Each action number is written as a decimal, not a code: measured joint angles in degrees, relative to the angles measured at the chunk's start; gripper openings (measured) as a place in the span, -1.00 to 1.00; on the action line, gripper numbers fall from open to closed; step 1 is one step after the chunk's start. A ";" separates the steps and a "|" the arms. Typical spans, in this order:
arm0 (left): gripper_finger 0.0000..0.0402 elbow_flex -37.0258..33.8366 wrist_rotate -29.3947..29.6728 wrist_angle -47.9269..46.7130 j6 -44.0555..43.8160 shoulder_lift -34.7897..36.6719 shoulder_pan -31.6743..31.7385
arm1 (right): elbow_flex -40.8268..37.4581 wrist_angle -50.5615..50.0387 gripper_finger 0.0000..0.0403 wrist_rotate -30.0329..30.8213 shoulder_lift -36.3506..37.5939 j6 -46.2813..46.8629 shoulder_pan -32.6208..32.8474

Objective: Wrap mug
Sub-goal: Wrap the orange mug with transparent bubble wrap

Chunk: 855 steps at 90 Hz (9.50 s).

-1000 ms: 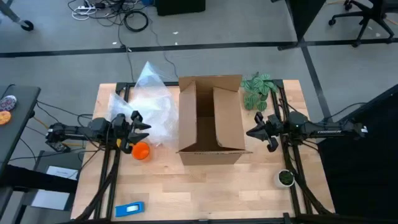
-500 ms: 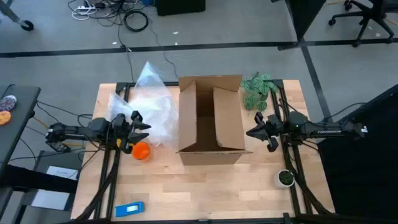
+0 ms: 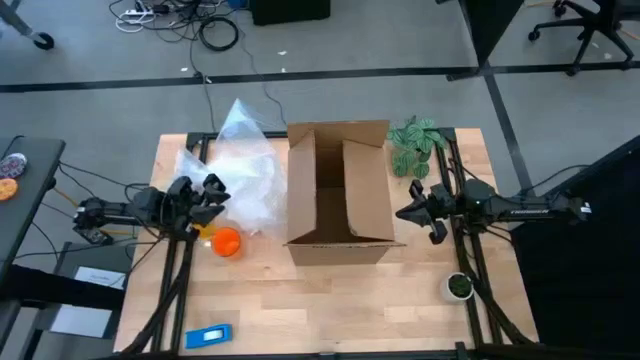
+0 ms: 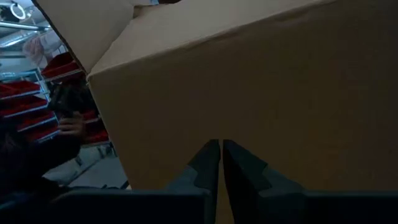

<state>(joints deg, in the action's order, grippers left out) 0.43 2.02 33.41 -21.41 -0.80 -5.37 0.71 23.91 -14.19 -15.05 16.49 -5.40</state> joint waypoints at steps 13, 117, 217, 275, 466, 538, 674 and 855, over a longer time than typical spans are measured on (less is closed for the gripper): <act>-0.21 0.00 -0.27 3.89 0.91 0.07 0.00 | 0.00 -0.01 -0.99 0.02 0.00 0.00 -0.01; -0.56 30.61 -4.02 -31.99 12.39 -27.70 0.00 | 0.00 0.00 -0.99 0.01 0.02 0.00 0.01; -1.00 61.53 3.33 -84.83 -3.94 -47.67 -10.72 | 0.00 0.01 -0.99 0.02 0.02 0.00 0.01; -1.00 61.53 2.95 -96.82 -15.97 -52.50 -15.78 | 0.00 0.01 -0.99 0.00 0.02 0.00 0.01; 0.03 61.18 -2.24 -107.95 -30.64 -67.94 -21.64 | 0.00 0.01 -0.99 0.00 0.02 0.00 -0.01; 0.29 61.18 -2.43 -107.42 -30.57 -78.42 -22.14 | 0.00 5.08 -0.99 0.58 0.00 14.88 0.01; 0.29 58.67 -2.08 -106.37 -27.04 -78.34 -22.12 | 0.00 15.90 -0.99 5.11 -10.58 11.99 7.23; -0.93 44.41 -3.66 -90.58 -23.76 -78.40 -22.12 | 16.46 13.08 -1.00 5.42 -27.34 0.96 10.67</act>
<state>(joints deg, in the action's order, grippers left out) 44.84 -1.64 -57.17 -45.17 -79.20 -27.49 17.17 36.99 -8.78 -42.39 17.46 5.27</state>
